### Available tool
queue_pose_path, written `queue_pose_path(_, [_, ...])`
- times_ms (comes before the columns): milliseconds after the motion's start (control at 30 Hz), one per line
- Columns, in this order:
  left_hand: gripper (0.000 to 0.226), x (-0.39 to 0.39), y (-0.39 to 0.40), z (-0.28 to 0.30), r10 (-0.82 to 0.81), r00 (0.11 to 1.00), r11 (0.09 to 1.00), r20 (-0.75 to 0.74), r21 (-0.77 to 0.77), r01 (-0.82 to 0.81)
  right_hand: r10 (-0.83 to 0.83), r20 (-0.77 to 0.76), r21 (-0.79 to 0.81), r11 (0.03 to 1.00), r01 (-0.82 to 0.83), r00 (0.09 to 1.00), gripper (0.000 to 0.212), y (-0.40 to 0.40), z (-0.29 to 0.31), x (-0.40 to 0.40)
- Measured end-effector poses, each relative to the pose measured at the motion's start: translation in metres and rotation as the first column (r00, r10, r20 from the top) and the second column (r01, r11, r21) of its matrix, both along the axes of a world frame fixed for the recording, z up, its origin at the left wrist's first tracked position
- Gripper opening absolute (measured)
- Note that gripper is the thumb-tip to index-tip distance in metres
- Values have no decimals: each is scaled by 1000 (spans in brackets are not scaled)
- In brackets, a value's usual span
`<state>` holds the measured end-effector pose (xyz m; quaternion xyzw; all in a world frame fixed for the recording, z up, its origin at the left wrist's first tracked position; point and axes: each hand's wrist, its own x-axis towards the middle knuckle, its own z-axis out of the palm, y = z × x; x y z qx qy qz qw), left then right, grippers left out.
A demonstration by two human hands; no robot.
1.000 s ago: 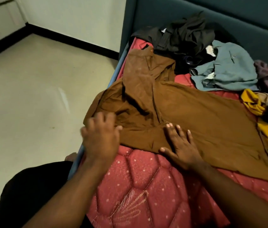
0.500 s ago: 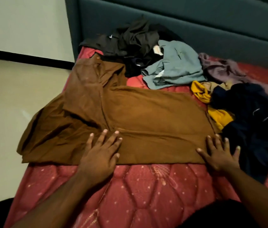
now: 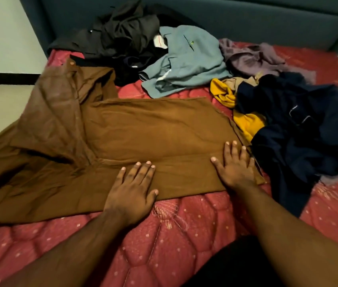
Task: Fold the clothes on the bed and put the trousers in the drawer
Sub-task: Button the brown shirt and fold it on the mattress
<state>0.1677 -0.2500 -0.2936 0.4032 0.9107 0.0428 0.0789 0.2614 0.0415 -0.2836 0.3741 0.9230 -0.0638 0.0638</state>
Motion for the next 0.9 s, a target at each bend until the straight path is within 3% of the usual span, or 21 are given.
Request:
queue_pose_path(67, [71, 5, 23, 7, 16, 1000, 1000, 8, 2, -16, 191, -88, 46, 981, -188, 978, 80, -29, -2, -16])
queue_pose_path(133, [58, 3, 48, 11, -19, 999, 999, 40, 42, 17, 325, -109, -13, 945, -328, 940, 77, -55, -4, -29])
queue_pose_path(200, [56, -4, 52, 7, -57, 993, 996, 99, 69, 51, 329, -81, -53, 941, -333, 941, 79, -63, -13, -30])
queue_pose_path(267, [66, -13, 34, 0, -81, 995, 996, 59, 29, 80, 327, -84, -37, 943, -331, 941, 83, -58, -21, -26])
queue_pose_path(367, [74, -32, -29, -2, -69, 996, 998, 60, 0, 69, 329, -72, -61, 941, -334, 942, 81, -57, -20, -28])
queue_pose_path(567, [53, -80, -253, 7, 152, 986, 983, 68, -112, -144, 270, 101, -46, 963, -266, 958, 82, -60, -3, -28])
queue_pose_path(667, [61, -70, -270, 17, 282, 959, 949, -13, -141, -281, 277, 129, 0, 960, -279, 952, 77, -105, 8, -39])
queue_pose_path(733, [60, -57, -235, 21, 242, 970, 968, -30, -53, -243, 485, 49, -51, 874, -482, 873, 83, -180, 12, -55])
queue_pose_path(833, [73, -49, -213, 10, 152, 988, 987, 35, 44, -154, 744, 12, -219, 654, -724, 668, 90, -285, 8, -77])
queue_pose_path(900, [77, -57, -233, -1, 259, 965, 960, 47, 98, -263, 725, 40, -231, 676, -700, 687, 89, -283, 9, -84])
